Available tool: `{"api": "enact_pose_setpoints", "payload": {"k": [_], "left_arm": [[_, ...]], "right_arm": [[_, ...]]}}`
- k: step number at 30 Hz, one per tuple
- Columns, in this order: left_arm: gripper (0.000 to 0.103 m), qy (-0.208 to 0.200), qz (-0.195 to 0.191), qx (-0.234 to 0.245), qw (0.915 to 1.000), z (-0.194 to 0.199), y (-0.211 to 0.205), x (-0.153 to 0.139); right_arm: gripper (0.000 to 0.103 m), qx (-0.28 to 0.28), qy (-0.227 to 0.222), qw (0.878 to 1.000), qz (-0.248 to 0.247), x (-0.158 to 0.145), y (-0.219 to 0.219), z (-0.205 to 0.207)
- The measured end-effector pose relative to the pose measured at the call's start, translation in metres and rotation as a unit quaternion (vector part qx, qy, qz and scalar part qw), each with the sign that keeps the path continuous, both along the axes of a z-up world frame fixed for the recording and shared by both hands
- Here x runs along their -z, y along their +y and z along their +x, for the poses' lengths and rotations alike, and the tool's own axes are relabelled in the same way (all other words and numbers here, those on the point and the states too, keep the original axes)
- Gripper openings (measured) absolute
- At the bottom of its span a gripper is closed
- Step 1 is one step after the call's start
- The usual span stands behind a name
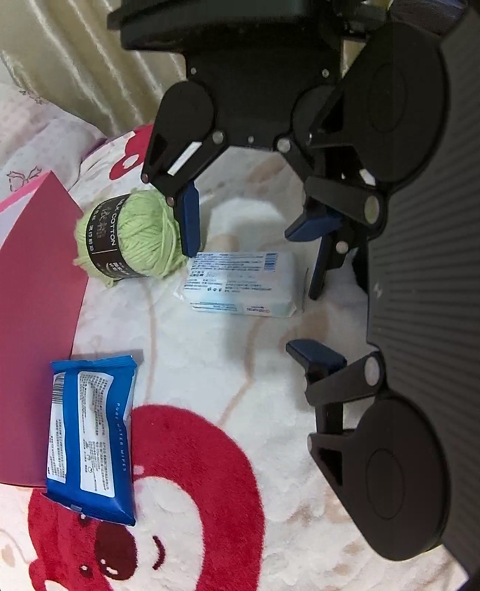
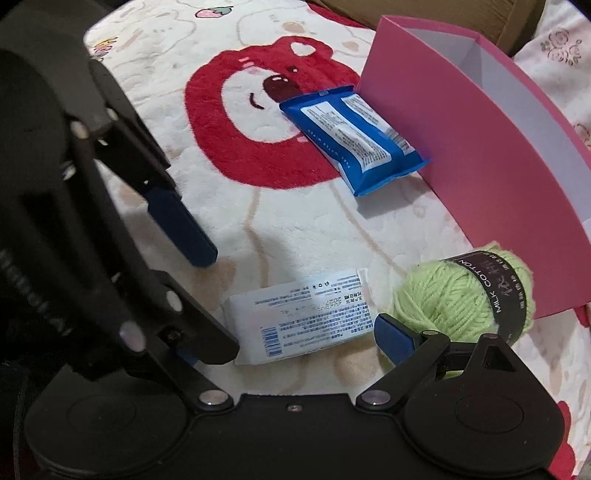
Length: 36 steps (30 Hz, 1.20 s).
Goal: Organize objects
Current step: 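Move both grippers to the white package and close them on it, then lift the white package with both grippers off the blanket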
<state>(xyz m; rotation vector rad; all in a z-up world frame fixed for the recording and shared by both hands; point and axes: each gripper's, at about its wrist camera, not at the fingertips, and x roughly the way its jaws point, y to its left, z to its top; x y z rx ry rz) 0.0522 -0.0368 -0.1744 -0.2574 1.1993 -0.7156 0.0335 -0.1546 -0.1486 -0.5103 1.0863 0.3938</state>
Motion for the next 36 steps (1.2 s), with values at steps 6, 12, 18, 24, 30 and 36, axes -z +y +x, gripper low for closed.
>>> {"api": "enact_pose_setpoints", "payload": {"k": [6, 12, 18, 24, 30, 36], "left_arm": [[0.045, 0.037, -0.024, -0.024, 0.9987, 0.009, 0.004, 0.016], [0.043, 0.056, -0.041, -0.026, 0.9973, 0.012, 0.0, 0.024], [0.038, 0.054, -0.045, -0.036, 0.9969, 0.013, 0.0, 0.026], [0.038, 0.063, -0.059, -0.045, 0.9953, 0.019, 0.011, 0.024], [0.038, 0.041, -0.053, -0.063, 0.9958, 0.027, 0.026, 0.013], [0.038, 0.03, -0.053, -0.099, 0.9932, 0.042, 0.053, 0.001]], "right_arm": [[0.098, 0.015, 0.002, 1.0, -0.001, 0.014, -0.005, 0.008], [0.102, 0.021, -0.005, 1.0, 0.008, 0.018, -0.01, 0.007], [0.097, 0.034, -0.016, 0.999, 0.019, 0.017, -0.009, 0.004], [0.088, 0.077, -0.021, 0.996, 0.05, 0.009, -0.009, -0.005], [0.087, 0.16, -0.021, 0.981, 0.111, 0.008, -0.014, -0.001], [0.088, 0.246, -0.025, 0.955, 0.165, 0.008, -0.009, 0.023]]}}
